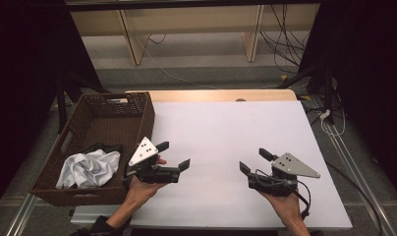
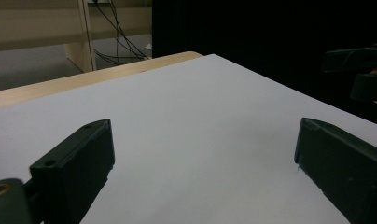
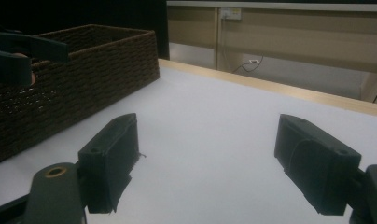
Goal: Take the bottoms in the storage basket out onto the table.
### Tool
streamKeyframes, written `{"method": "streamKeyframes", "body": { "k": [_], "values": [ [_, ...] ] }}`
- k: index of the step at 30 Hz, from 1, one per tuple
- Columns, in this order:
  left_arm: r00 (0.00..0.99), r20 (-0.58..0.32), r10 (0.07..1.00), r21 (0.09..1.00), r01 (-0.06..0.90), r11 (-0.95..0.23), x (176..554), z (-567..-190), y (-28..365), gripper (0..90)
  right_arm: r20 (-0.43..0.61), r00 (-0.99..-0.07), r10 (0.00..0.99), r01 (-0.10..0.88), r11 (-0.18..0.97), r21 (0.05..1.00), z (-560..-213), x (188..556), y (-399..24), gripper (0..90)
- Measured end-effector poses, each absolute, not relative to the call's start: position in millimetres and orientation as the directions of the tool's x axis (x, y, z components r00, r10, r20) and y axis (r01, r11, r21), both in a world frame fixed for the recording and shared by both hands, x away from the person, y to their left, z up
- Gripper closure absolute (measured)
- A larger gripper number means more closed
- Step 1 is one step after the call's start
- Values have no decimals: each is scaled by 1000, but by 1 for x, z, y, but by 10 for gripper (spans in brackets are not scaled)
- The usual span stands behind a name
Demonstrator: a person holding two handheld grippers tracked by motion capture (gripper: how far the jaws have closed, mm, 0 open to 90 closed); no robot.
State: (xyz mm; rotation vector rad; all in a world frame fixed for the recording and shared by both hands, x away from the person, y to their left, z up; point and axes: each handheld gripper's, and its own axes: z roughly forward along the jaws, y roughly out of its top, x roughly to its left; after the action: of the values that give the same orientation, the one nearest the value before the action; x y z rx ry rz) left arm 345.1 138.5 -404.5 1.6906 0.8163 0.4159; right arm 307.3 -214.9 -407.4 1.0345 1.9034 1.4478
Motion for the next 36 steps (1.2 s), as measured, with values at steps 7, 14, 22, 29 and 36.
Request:
{"method": "streamKeyframes", "body": {
  "k": [7, 14, 22, 29, 36],
  "values": [
    [672, -184, 718, 941, 331, -69, 353, -388, 142, 45, 47, -562, 826, 260, 122, 958, -408, 308, -216, 229],
    [665, -184, 724, 920, 376, -112, 363, -380, 145, 44, 49, -558, 828, 263, 121, 957, -408, 309, -216, 229],
    [612, -124, 781, 906, 390, -162, 374, -362, 165, 45, 52, -560, 827, 262, 117, 958, -408, 309, -217, 229],
    [538, -110, 836, 891, 426, -157, 385, -350, 195, 45, 55, -556, 829, 268, 117, 956, -408, 310, -218, 229],
    [467, -135, 874, 866, 484, -126, 397, -352, 218, 49, 56, -557, 829, 271, 118, 955, -409, 310, -217, 229]
  ]
}}
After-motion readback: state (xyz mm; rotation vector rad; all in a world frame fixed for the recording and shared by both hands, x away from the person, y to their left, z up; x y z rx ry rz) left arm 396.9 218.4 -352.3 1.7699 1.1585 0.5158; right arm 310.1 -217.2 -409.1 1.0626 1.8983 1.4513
